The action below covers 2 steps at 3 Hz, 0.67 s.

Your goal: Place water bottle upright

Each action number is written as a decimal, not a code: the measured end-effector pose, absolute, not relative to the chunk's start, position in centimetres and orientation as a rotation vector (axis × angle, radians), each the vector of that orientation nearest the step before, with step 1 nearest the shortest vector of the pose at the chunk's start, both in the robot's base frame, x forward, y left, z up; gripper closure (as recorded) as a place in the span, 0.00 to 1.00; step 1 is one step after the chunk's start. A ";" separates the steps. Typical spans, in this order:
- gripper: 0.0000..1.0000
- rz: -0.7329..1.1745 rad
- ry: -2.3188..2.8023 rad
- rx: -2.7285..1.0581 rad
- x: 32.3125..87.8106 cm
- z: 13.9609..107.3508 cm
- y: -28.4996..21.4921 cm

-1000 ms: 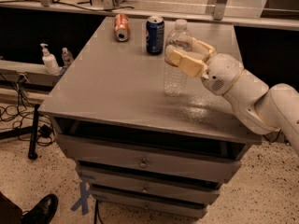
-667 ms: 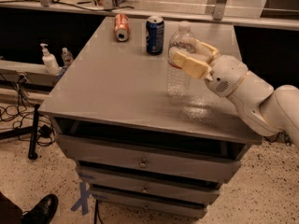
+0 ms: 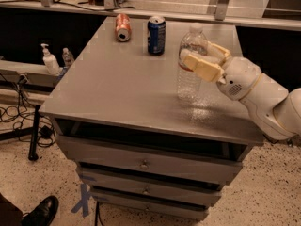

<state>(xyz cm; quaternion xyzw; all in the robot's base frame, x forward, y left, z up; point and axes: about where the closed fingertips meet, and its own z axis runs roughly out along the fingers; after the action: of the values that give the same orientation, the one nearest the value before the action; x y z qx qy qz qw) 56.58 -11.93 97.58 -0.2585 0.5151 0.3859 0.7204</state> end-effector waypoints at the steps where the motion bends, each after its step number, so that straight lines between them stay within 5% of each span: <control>1: 1.00 0.848 1.137 -0.571 56.2 97.5 -13.0; 2: 1.00 0.841 1.136 -0.566 55.8 97.2 -14.0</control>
Offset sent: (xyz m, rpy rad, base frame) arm -0.0125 -0.0379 -0.0085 0.0046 -0.0046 -0.0305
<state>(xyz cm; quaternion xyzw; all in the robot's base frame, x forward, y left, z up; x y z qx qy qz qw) 55.78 -13.97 97.23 -0.2563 0.5147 0.3812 0.7239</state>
